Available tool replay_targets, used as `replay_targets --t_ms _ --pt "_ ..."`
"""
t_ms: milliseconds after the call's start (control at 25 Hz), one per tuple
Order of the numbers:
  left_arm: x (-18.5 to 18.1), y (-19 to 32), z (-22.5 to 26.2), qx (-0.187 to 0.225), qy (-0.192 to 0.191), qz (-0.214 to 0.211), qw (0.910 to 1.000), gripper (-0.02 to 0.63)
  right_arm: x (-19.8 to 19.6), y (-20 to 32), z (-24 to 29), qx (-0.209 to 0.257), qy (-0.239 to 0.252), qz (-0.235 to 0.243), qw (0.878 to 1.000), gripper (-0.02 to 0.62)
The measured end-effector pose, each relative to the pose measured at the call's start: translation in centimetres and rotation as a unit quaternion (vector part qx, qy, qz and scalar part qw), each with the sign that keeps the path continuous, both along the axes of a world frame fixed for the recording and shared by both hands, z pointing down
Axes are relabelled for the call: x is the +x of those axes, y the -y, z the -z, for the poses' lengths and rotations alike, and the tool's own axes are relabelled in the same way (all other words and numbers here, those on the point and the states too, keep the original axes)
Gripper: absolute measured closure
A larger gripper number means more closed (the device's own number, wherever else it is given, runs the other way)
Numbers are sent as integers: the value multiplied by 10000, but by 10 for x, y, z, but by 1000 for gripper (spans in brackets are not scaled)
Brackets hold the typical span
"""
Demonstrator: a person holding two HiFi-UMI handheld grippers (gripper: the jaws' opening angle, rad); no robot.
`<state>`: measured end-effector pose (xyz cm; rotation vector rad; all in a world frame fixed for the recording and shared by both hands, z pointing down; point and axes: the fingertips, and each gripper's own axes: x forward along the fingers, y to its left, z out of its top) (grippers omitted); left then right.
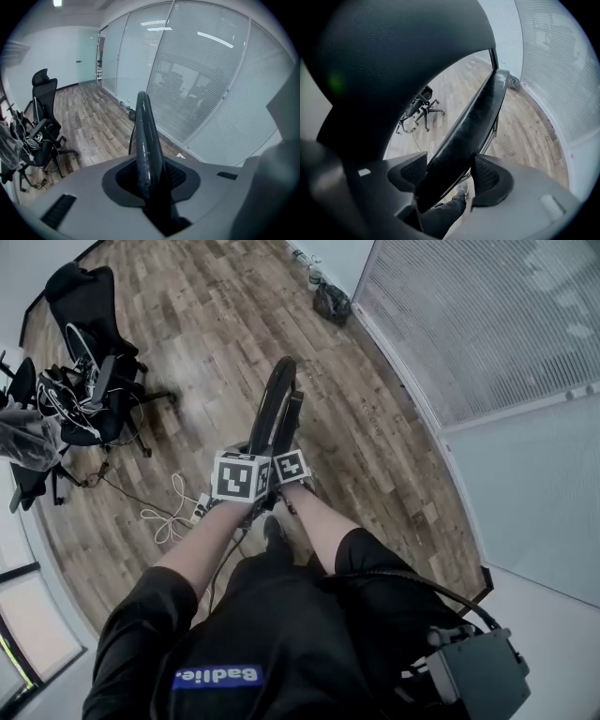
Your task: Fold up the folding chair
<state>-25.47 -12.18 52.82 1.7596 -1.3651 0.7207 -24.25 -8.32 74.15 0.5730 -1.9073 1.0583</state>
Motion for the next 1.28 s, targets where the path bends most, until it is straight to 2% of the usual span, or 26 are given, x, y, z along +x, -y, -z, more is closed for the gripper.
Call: replay_targets --t_ms 280,400,520,680,840,960,1080,1280 --pt "-18 1 -1 4 36 -5 10000 531 -12 0 3 10 175 79 9998 328" --pt "-21 3 -4 -8 -28 -14 10000 531 -5 4 9 197 267 115 9994 331" --pt "-28 4 -4 -17 -27 -50 10000 531 4 3 27 347 418 130 9984 331" --pt "-39 5 -3 -18 -17 -20 10000 531 24 1 71 643 887 161 9939 333" --pt "-52 -2 -3 -68 176 -68 9998 531 55 -7 129 1035 1489 -71 9834 378" --pt "-51 -3 -4 -37 324 -146 9994 531 94 -7 170 1265 1889 -586 9721 407" --pt "-55 -2 -1 1 395 -159 9991 531 125 -10 204 1439 2130 -1024 9610 428" --pt "-53 -2 0 -16 427 -155 9990 531 169 -27 244 1666 2451 -1322 9459 473"
